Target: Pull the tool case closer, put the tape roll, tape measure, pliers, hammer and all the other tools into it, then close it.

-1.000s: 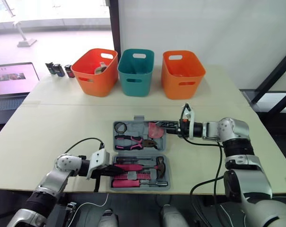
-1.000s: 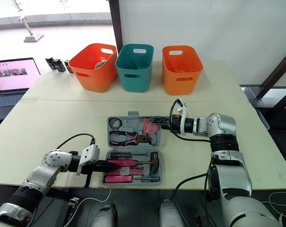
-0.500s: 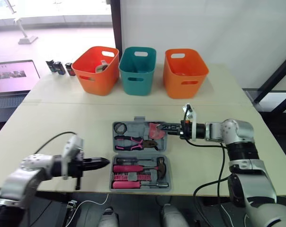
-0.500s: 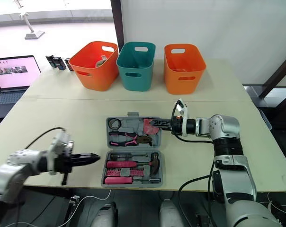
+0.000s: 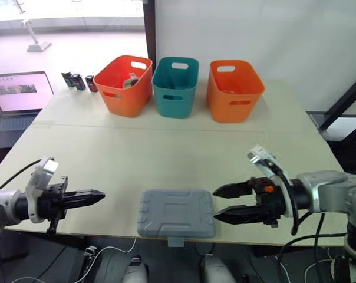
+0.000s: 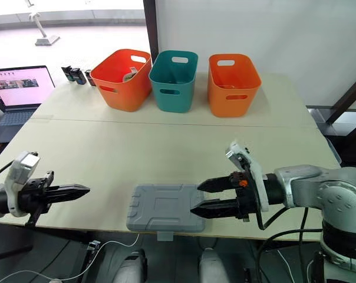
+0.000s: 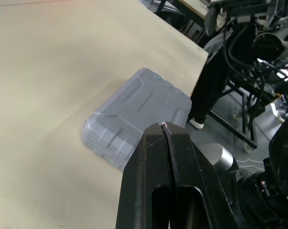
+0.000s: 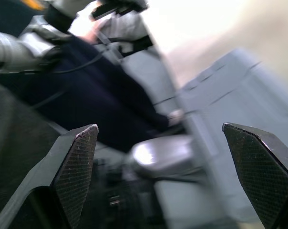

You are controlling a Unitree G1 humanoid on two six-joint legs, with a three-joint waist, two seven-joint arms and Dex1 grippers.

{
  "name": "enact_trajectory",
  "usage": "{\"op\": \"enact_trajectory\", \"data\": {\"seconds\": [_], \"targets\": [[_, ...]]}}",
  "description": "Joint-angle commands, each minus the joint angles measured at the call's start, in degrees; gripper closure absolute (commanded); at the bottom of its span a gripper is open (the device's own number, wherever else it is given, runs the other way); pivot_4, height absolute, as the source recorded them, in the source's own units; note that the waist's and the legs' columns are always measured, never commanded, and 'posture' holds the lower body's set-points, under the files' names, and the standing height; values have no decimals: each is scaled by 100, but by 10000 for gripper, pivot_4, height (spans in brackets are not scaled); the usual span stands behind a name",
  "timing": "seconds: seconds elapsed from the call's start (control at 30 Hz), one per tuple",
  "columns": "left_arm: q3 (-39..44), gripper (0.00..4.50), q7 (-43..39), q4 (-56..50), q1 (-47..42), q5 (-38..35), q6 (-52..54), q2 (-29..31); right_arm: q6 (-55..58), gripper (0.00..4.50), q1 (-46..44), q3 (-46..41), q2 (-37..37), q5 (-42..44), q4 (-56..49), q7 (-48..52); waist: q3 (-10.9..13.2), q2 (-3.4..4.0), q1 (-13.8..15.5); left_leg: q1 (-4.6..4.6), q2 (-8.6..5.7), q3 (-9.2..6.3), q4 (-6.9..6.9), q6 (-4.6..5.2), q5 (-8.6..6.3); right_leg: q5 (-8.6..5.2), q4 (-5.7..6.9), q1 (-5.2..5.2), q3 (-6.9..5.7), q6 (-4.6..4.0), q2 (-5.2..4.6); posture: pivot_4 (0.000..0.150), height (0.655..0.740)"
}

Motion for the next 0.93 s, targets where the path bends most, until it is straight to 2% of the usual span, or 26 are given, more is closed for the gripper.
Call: {"op": "enact_trajectory", "data": {"seconds": [0.03,0.17,0.3,0.4,0.93], "targets": [[358,45000,-16,-192,58,-1,-145,92,-1282,818,596,-477,-231,-591,-501,123,0,-15,21,1,0,0,4,-1,0,-1,-2,-17,0,0,0,1500,7400],[397,45000,150,-354,211,304,-345,153,-2481,818,1511,-790,-590,-1261,-443,665,-1,-25,23,-4,0,2,-2,-1,-1,-1,-9,8,1,2,-1,1500,7400],[384,45000,324,-312,84,343,-304,160,-3567,818,2142,-682,-896,-2052,-226,1033,0,-26,1,-1,0,2,-5,0,0,-2,-1,6,1,3,0,1500,7400],[317,45000,419,-238,13,545,-488,151,-4060,818,2403,-563,-978,-2308,-75,1248,0,-27,-16,-1,0,2,3,0,0,-1,-1,10,3,2,0,1500,7400],[394,45000,620,-532,-77,417,-439,61,-4460,818,2449,-130,-1075,-2294,189,1386,0,-27,-6,6,0,1,4,0,1,-1,0,23,3,3,0,1500,7400]]}}
